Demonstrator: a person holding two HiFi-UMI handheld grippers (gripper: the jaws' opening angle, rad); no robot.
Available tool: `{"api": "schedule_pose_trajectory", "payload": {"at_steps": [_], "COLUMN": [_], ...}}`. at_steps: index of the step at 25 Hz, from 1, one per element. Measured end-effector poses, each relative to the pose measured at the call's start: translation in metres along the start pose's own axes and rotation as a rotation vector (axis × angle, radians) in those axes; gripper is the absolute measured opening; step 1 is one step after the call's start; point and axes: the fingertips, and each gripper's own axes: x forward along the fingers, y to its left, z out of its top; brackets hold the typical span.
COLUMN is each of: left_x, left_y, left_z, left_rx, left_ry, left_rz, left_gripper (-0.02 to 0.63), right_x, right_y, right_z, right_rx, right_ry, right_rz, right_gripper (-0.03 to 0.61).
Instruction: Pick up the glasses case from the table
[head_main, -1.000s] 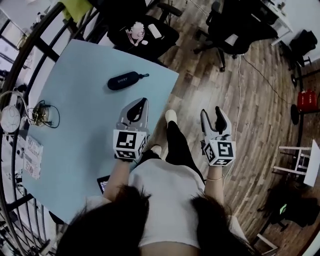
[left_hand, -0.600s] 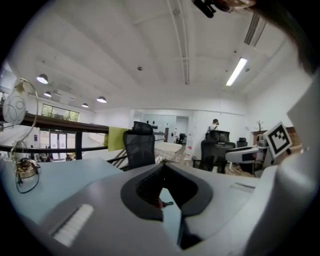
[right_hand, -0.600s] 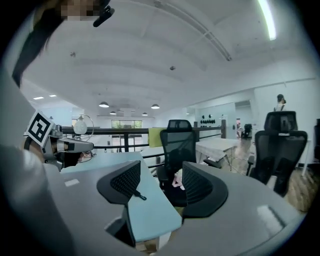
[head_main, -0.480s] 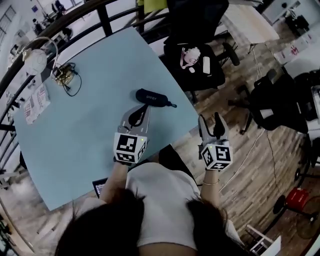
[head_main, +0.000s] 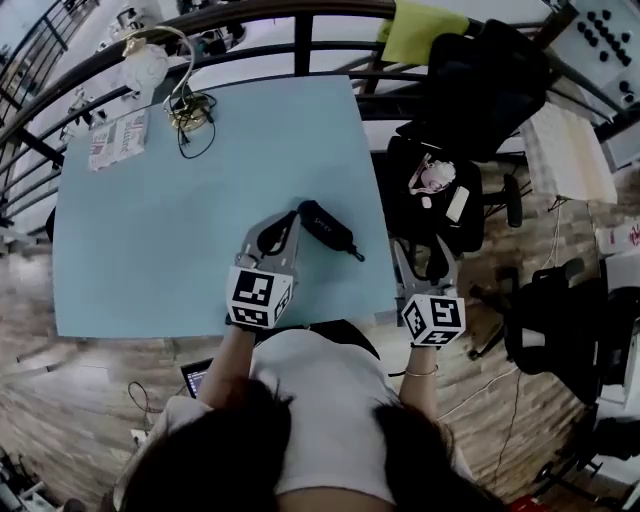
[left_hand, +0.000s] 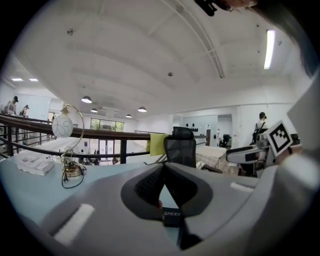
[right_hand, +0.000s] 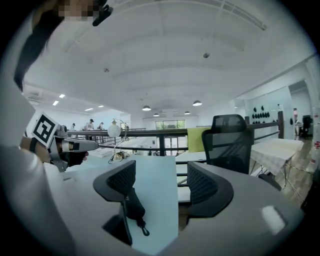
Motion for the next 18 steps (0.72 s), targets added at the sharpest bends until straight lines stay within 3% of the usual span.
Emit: {"api": "schedule_pose_trajectory", "payload": {"at_steps": [8, 18], "left_x": [-0.023, -0.048], "left_y": [0.028, 0.059], "left_z": [-0.008, 0.003], "left_rx": [-0.03, -0.042], "left_ry": [0.019, 0.014], "left_rz": [0.16, 0.212], "left_gripper": [0.057, 0.057], "right_x": [0.054, 0.085], "right_y": [0.033, 0.081], "right_z": [0.0, 0.005], "right_rx": [-0.032, -0.059], "right_ry": [0.038, 0.073], "right_rz": [0.214, 0.319], "right_gripper": [0.331, 0.353]}}
